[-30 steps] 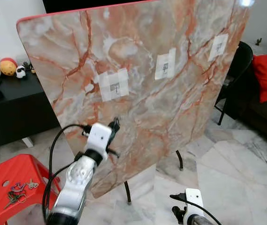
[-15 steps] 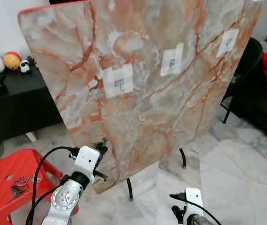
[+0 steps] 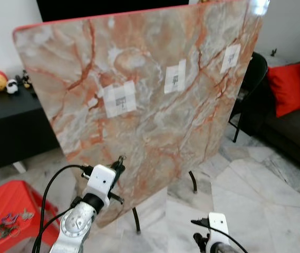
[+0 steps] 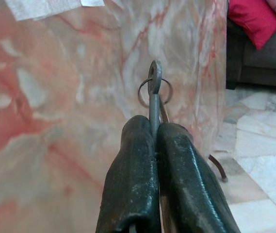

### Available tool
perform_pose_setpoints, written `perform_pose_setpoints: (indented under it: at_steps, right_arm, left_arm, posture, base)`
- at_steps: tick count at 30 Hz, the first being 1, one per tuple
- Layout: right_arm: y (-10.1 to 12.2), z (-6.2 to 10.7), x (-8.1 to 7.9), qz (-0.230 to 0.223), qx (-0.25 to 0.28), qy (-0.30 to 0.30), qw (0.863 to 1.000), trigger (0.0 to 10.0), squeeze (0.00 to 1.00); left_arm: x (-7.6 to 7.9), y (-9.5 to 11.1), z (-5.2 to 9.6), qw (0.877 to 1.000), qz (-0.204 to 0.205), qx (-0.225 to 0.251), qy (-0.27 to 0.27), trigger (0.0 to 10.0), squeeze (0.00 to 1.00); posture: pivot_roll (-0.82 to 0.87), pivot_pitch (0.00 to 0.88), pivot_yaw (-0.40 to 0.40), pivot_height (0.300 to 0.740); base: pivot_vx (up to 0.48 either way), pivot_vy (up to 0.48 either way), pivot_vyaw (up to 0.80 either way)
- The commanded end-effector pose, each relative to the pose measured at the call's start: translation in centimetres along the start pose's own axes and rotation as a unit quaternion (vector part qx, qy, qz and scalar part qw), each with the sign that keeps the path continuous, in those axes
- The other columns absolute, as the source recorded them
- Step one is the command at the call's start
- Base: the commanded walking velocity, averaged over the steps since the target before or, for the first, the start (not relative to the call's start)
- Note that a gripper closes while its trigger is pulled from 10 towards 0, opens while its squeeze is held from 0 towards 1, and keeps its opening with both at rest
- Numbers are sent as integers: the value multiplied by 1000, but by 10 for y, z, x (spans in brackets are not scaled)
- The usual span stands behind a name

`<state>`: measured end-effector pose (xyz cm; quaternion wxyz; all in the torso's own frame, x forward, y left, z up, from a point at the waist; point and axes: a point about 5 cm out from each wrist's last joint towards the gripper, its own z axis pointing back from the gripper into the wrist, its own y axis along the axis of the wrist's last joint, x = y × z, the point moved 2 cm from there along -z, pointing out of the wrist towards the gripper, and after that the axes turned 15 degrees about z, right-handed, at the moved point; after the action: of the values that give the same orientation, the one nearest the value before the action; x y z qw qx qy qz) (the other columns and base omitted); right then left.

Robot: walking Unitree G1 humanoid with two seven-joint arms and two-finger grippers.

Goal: Hang keys on a hook

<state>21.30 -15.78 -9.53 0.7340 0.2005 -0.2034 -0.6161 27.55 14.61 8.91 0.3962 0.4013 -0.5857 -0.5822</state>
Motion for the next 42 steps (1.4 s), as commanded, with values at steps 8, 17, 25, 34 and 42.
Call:
perform_pose_setpoints:
  at_steps: [8, 17, 25, 34, 42]
  right_arm:
    - [1, 0, 0, -3, -1, -2, 1000, 10000, 0]
    - [2, 0, 0, -4, 0, -1, 1000, 10000, 0]
    - [1, 0, -1, -5, 0, -1, 1000, 10000, 0]
    - [1, 0, -1, -8, -1, -1, 1000, 10000, 0]
    - [1, 0, -1, -7, -1, -1, 1000, 10000, 0]
  left_arm:
    - [3, 12, -6, 1000, -13, 18, -18, 10000, 0]
    - [4, 13, -5, 999, -15, 21, -19, 10000, 0]
    - [1, 17, -3, 999, -10, 30, -13, 10000, 0]
    - [-9, 17, 3, 1000, -8, 23, 3, 10000, 0]
    - [-8, 18, 2, 1000, 12, 26, 2, 10000, 0]
  posture:
    - [51, 0, -33, 740]
    - [52, 0, -34, 740]
    - [52, 0, -32, 740]
    - [53, 0, -33, 740]
    - [58, 0, -33, 740]
  base:
    - [391, 0, 0]
    - [81, 0, 0]
    - [0, 0, 0]
    - [0, 0, 0]
    - [0, 200, 0]
